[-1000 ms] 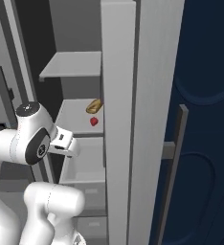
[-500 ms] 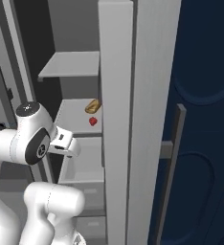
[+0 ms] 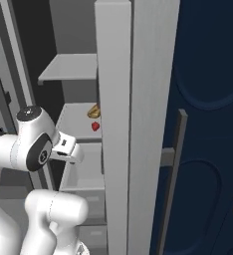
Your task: Take the strawberry from the fridge and place it on top of the pancake, located on the dining counter.
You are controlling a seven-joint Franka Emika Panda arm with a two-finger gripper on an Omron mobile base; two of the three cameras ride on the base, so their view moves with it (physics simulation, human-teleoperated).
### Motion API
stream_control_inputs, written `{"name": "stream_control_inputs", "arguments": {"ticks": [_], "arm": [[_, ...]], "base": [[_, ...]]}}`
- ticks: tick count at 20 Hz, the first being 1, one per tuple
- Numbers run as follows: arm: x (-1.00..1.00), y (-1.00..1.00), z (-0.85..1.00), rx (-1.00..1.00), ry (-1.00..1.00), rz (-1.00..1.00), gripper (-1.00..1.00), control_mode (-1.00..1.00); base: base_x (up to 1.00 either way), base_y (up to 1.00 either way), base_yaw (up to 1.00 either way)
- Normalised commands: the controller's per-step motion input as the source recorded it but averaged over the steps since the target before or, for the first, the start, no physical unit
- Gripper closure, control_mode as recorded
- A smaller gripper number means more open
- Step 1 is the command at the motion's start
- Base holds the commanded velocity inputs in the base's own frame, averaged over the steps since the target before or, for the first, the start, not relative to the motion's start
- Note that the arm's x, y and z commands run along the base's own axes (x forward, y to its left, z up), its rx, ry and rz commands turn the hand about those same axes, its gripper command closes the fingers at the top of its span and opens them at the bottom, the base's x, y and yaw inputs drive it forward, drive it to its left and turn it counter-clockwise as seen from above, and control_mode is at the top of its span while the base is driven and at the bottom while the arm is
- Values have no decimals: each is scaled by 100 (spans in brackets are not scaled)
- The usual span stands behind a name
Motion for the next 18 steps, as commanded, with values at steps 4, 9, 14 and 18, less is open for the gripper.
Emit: {"name": "stream_control_inputs", "arguments": {"ticks": [4,9,14,18], "arm": [[0,0,0,0,0,0,-100,100],[0,0,0,0,0,0,-100,100],[8,0,0,0,-3,0,-100,-100],[57,0,0,0,-24,1,-100,-100]], "base": [[5,-4,0],[0,0,0],[12,0,0],[0,0,0]]}}
